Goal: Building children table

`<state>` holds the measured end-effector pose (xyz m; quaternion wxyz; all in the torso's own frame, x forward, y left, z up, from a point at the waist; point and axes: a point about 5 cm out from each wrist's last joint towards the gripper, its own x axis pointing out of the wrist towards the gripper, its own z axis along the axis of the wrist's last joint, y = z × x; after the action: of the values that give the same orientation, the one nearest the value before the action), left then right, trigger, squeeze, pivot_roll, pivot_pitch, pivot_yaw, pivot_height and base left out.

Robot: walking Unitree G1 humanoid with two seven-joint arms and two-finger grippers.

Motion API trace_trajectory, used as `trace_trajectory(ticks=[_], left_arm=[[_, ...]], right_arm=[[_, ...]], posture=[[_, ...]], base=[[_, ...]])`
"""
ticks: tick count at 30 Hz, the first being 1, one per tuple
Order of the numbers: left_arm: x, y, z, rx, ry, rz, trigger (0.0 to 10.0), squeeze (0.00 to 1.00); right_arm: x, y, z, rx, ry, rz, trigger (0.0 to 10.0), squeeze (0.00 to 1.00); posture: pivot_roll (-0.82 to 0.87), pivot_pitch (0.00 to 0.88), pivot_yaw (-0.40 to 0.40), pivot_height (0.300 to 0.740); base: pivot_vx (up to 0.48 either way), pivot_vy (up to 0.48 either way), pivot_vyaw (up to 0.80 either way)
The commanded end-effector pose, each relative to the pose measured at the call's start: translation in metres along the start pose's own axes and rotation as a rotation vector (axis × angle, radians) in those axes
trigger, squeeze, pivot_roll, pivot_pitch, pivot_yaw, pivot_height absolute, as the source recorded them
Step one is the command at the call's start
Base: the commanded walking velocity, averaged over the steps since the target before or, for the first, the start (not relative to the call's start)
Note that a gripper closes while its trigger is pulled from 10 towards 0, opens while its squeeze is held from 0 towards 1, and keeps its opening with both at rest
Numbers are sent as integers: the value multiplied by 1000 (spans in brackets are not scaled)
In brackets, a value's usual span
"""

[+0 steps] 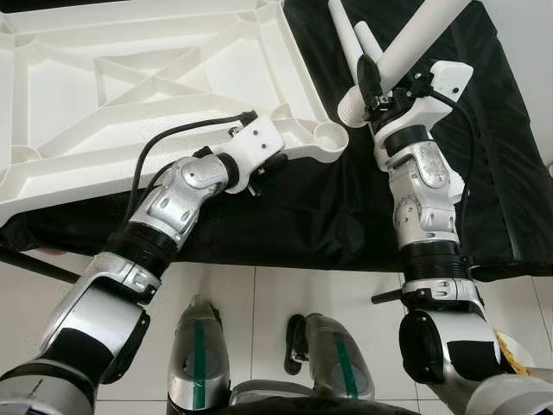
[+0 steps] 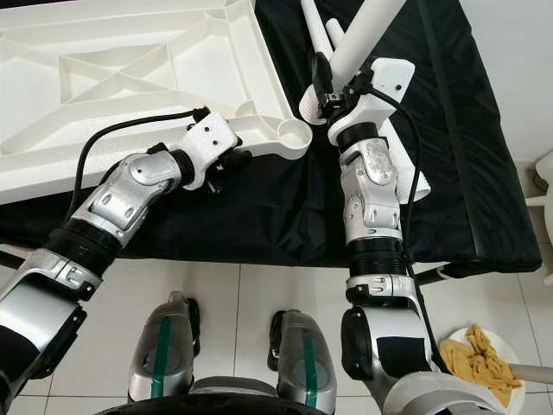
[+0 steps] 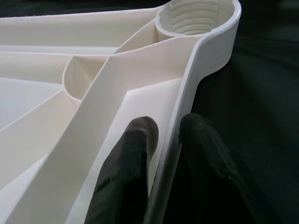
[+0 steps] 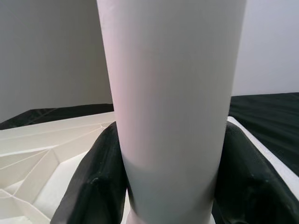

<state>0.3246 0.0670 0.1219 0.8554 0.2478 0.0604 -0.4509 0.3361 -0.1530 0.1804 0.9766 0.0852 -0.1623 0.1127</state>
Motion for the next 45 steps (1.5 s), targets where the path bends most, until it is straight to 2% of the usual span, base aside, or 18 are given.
trace_trajectory(ticks=[1, 6, 7, 9, 10, 12, 13, 15, 16, 20, 28, 35, 40, 45], left_arm=[[0, -8, -13, 6, 56, -80, 10000, 0], [-2, -6, -15, 26, 70, -87, 10000, 0], [-3, -5, -15, 23, 68, -91, 7569, 0], [-3, -5, -15, 19, 65, -94, 7569, 0], [-4, -4, -15, 20, 60, -101, 0, 0], [-5, -3, -14, 12, 56, -106, 0, 0], [-6, -3, -15, 24, 59, -116, 6078, 0], [-7, -3, -15, 34, 62, -122, 6078, 0], [-7, -3, -15, 30, 60, -122, 10000, 0], [-9, -4, -12, 6, 30, -135, 10000, 0], [-12, -10, -9, 27, 5, -189, 10000, 0], [-14, -13, -6, 44, -11, -207, 10000, 0], [-15, -13, -5, 45, -14, -205, 10000, 0], [-15, -11, -4, 49, -17, -189, 10000, 0]], right_arm=[[-2, -3, -1, -11, -2, -4, 10000, 0], [-2, -2, 0, -13, 0, 1, 10000, 0], [-2, -1, 0, -12, 2, 7, 10000, 0], [-2, -1, 0, -11, 3, 11, 10000, 0], [-2, 1, 1, -10, 4, 23, 10000, 0], [-2, 1, 1, -13, 8, 32, 10000, 0], [-2, 2, 0, -14, 20, 42, 10000, 0], [-2, 3, 0, -16, 29, 49, 10000, 0], [-3, 5, -1, -20, 42, 68, 10000, 0], [-2, 15, -4, -49, 94, 128, 10000, 0], [1, 20, -7, -62, 158, 172, 10000, 0], [4, 23, -2, -96, 187, 213, 10000, 0], [8, 30, 7, -117, 193, 277, 10000, 0], [5, 37, 7, -158, 216, 354, 10000, 0]], posture=[[21, 17, -28, 740], [20, 26, -24, 740], [21, 26, -25, 740], [21, 26, -25, 740], [21, 31, -26, 740], [23, 36, -28, 740], [25, 41, -29, 740], [26, 42, -29, 740], [28, 47, -31, 740], [34, 53, -37, 740], [42, 58, -44, 740], [47, 60, -49, 740], [49, 60, -51, 740], [48, 61, -53, 740]], base=[[0, 0, 0], [0, 0, 0], [0, 0, 0], [0, 0, 0], [0, 0, 0], [0, 0, 0], [0, 0, 0], [0, 0, 0], [0, 0, 0], [0, 0, 0], [0, 0, 0], [0, 0, 0], [0, 0, 0], [0, 0, 0]])
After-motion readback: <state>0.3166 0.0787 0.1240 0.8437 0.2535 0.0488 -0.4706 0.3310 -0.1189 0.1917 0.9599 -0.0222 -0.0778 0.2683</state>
